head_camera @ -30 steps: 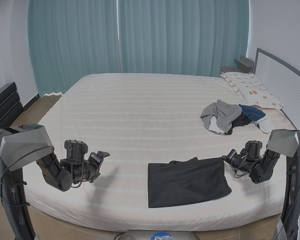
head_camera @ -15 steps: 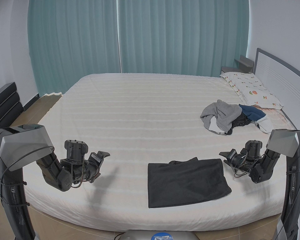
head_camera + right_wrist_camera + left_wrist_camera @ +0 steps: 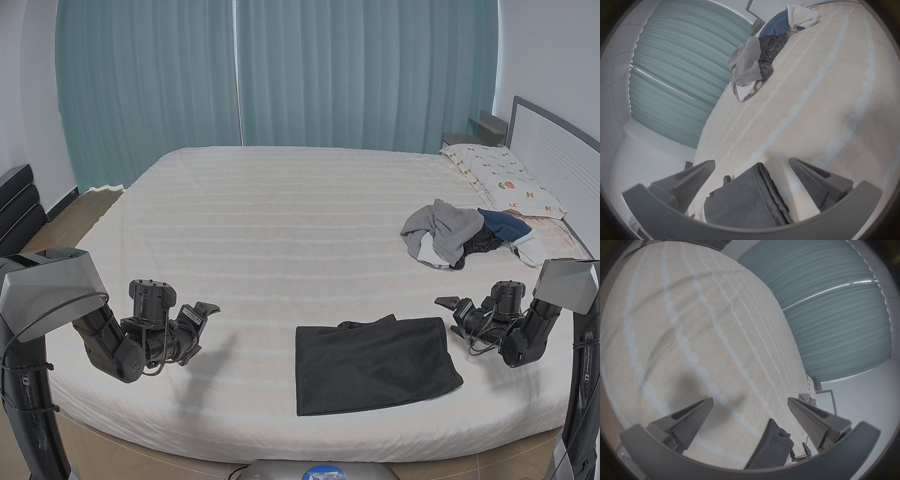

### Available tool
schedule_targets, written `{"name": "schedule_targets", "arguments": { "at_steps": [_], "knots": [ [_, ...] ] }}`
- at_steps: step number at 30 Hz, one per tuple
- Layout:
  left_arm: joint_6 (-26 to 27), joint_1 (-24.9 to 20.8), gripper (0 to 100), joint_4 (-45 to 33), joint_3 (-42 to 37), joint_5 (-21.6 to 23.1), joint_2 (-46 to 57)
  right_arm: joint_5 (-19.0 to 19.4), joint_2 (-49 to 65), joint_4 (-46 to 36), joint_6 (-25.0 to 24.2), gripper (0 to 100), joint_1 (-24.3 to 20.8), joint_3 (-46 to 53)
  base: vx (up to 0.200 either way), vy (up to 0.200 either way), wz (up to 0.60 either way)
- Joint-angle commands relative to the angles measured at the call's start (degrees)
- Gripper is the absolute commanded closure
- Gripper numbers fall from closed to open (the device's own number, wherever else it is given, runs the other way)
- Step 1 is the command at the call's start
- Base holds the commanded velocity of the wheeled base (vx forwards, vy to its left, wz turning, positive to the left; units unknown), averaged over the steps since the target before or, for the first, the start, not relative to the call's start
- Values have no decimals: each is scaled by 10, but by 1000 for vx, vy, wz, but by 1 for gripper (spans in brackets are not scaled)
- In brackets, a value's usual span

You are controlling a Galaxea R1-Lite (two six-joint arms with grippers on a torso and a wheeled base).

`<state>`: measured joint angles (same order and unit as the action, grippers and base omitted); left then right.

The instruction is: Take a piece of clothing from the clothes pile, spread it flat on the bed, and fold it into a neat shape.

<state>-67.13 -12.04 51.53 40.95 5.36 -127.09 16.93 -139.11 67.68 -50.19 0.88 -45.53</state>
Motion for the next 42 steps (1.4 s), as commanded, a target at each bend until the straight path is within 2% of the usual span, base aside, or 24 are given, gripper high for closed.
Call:
{"name": "schedule_targets", "arguments": {
  "at_steps": [1, 3, 21, 42],
  "knots": [
    [0, 0, 0, 1, 0, 0, 0, 0, 2, 0, 0, 0, 0, 0, -200, 0, 0],
    [0, 0, 0, 0, 0, 0, 0, 0, 2, 0, 0, 0, 0, 0, -200, 0, 0],
    [0, 1, 0, -5, 6, 2, -1, 0, 2, 0, 0, 0, 0, 2, 0, 0, 0],
    [0, 1, 0, -5, 7, 2, -2, 0, 2, 1, 1, 0, 0, 5, 0, -200, 0]
  ]
}}
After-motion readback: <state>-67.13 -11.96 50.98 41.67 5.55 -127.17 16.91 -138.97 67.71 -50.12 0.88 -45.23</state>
